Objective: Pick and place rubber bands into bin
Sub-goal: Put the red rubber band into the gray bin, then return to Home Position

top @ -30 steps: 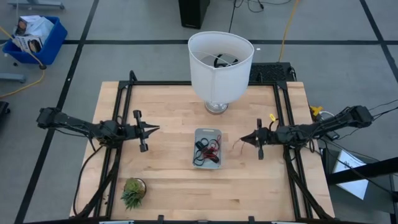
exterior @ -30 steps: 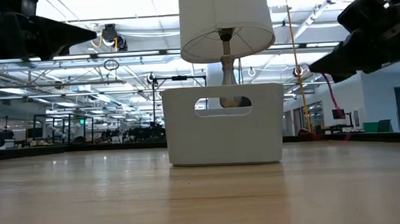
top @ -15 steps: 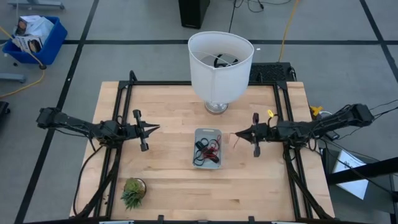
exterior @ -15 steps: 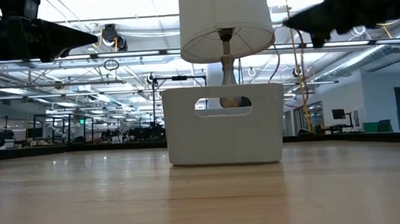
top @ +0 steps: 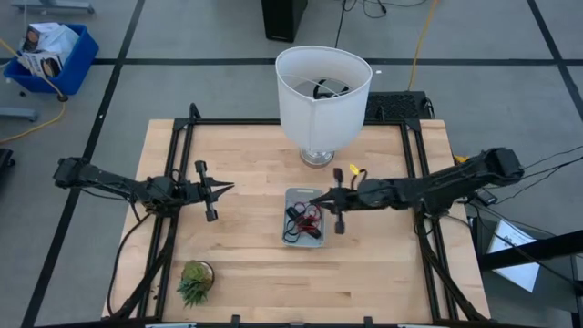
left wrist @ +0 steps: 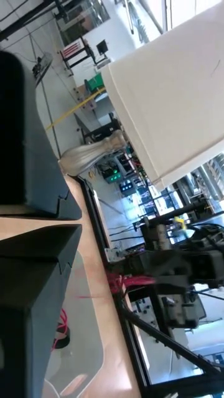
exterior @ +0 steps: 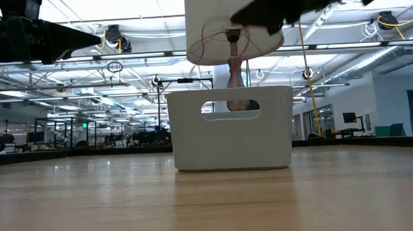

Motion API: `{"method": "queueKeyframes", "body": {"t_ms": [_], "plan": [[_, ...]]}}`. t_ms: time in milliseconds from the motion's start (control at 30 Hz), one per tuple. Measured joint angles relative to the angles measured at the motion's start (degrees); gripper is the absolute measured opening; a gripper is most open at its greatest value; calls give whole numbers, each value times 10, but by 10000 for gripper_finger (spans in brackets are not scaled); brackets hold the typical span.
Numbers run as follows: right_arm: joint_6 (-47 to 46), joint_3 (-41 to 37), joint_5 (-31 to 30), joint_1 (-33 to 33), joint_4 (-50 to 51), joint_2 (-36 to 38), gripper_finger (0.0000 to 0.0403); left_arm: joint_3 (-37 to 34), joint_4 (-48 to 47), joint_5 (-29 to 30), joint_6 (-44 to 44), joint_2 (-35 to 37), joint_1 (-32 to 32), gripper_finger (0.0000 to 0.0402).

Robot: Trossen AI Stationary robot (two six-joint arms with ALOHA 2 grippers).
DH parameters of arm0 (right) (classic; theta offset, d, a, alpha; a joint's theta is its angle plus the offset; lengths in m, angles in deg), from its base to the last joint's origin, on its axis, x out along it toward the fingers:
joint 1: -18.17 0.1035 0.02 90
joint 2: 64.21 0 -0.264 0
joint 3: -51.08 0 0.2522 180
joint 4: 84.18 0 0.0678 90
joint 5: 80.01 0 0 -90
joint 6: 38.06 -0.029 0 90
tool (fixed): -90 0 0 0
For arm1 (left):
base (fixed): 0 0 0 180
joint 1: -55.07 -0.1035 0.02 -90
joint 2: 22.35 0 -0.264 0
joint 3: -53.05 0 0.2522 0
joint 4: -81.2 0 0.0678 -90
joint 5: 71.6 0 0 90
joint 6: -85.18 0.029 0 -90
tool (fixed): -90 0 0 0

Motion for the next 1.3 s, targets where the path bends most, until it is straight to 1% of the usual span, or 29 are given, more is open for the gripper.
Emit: {"method": "queueKeyframes", "body": {"t_ms": [133,233,400,533,600,667,733,867,967,1167,1300], "plan": [[-31,3,44,-26,7,-51,0,0,0,0,-7,0,0,31],[-51,3,46,-36,40,-79,0,0,0,0,-7,0,0,31],[-83,3,105,-51,71,-112,0,0,-5,0,-7,0,0,31],[-85,3,118,-52,73,-128,5,0,-6,0,0,0,0,31],[-78,3,116,-52,73,-130,19,0,-6,0,0,0,0,31],[-78,3,114,-52,70,-130,43,0,-8,0,0,0,0,31],[-78,3,102,-54,70,-126,73,0,-11,0,0,0,0,31],[-83,3,101,-56,68,-116,138,0,-19,0,0,0,0,31],[-88,8,102,-55,70,-111,174,0,-23,0,0,0,0,31],[-94,23,103,-56,86,-111,210,0,-22,0,3,0,0,31],[-76,71,92,-48,175,-111,230,0,-22,0,3,0,0,31]]}}
